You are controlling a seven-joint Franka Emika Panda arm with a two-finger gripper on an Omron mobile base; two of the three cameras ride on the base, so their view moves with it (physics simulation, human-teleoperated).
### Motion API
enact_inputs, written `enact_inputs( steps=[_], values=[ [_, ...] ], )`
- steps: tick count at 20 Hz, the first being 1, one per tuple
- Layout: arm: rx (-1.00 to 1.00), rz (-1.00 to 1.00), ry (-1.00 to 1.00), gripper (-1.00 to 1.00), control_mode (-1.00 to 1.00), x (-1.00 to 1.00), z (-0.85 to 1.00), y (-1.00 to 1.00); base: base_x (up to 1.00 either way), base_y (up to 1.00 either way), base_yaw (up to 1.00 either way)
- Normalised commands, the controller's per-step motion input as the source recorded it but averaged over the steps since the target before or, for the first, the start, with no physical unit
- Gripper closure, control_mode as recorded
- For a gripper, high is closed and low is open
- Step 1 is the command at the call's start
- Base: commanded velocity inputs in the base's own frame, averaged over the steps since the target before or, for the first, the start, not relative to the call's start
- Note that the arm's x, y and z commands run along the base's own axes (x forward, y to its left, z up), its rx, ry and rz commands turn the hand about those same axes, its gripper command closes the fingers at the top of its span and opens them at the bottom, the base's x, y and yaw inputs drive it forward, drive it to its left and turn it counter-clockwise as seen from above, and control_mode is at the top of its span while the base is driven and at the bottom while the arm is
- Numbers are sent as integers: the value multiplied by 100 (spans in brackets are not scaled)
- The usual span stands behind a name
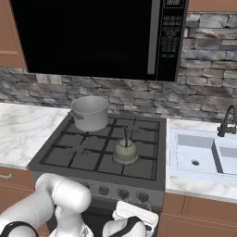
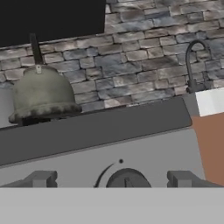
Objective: Pick the kettle from the counter and place it on a stove burner. Then turn the burner on.
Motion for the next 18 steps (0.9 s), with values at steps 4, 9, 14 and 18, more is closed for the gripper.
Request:
enact_inputs(
  steps=[4, 9, 14, 18],
  values=[
    [0, 0, 4, -100, -100, 4, -13, -13, 0, 0, 0],
    [0, 0, 8, -100, -100, 5, -12, -18, 0, 0, 0],
    [0, 0, 5, -100, -100, 11, -8, -6, 0, 0, 0],
    [0, 0, 2, -100, -100, 8, -4, 0, 0, 0, 0]
  ],
)
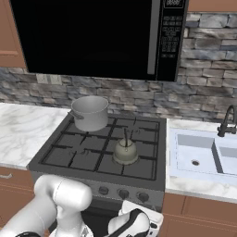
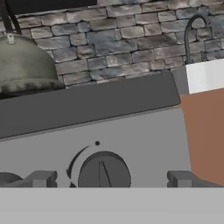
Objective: Pick the kettle from the counter and place it on a stove burner. Then turn the burner on.
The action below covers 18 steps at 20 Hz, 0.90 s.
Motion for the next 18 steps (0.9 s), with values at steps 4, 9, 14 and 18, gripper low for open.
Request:
enact_inputs(
  steps=[4, 9, 14, 18],
  values=[
    [0, 0, 0, -100, -100, 1, -4, 0, 0, 0, 0],
    [0, 0, 1, -100, -100, 2, -2, 0, 0, 0, 0],
    [0, 0, 0, -100, -100, 0, 0, 0, 0, 0, 0],
    [0, 0, 0, -100, -100, -1, 0, 0, 0, 0, 0]
  ],
)
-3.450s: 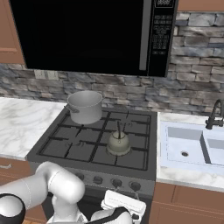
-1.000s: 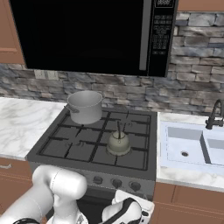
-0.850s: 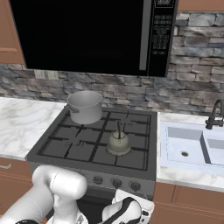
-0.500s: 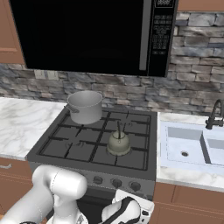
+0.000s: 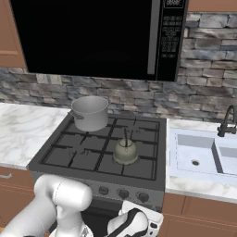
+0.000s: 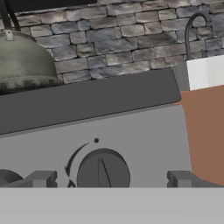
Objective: Pick the kettle from the counter and place it on a stove burner. Then turn the burner on.
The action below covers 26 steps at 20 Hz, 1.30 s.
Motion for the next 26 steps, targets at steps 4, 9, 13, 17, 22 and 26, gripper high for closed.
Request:
enact_inputs(
  steps=[4, 9, 13, 17, 22, 26],
  values=[
    [0, 0, 0, -100, -100, -2, 0, 0, 0, 0, 0],
    [0, 0, 0, -100, -100, -2, 0, 0, 0, 0, 0],
    [0, 0, 0, -100, -100, -16, 0, 0, 0, 0, 0],
    [0, 0, 0, -100, -100, -23, 0, 0, 0, 0, 0],
    [0, 0, -1, -100, -100, -9, 0, 0, 0, 0, 0],
    [0, 0, 0, -100, -100, 0, 0, 0, 0, 0, 0]
  ],
)
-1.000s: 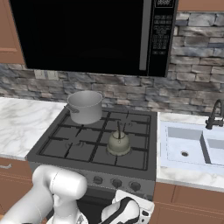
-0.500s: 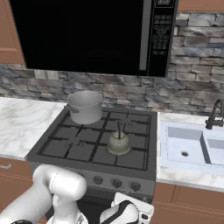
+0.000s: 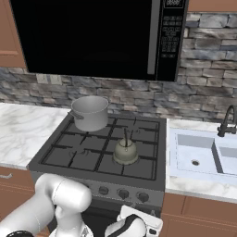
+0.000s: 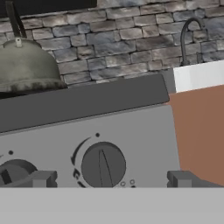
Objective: Pick the kettle from the counter and place it on a stove burner. Then turn the burner on.
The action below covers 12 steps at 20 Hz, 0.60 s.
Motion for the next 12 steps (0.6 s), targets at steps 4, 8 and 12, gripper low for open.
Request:
enact_inputs(
  steps=[4, 8, 12],
  values=[
    [0, 0, -3, -100, -100, 0, 10, 8, 0, 0, 0],
    [-1, 0, -2, -100, -100, 0, 14, 13, 0, 0, 0],
    [0, 0, 0, -100, -100, 0, 9, 6, 0, 0, 0]
  ],
)
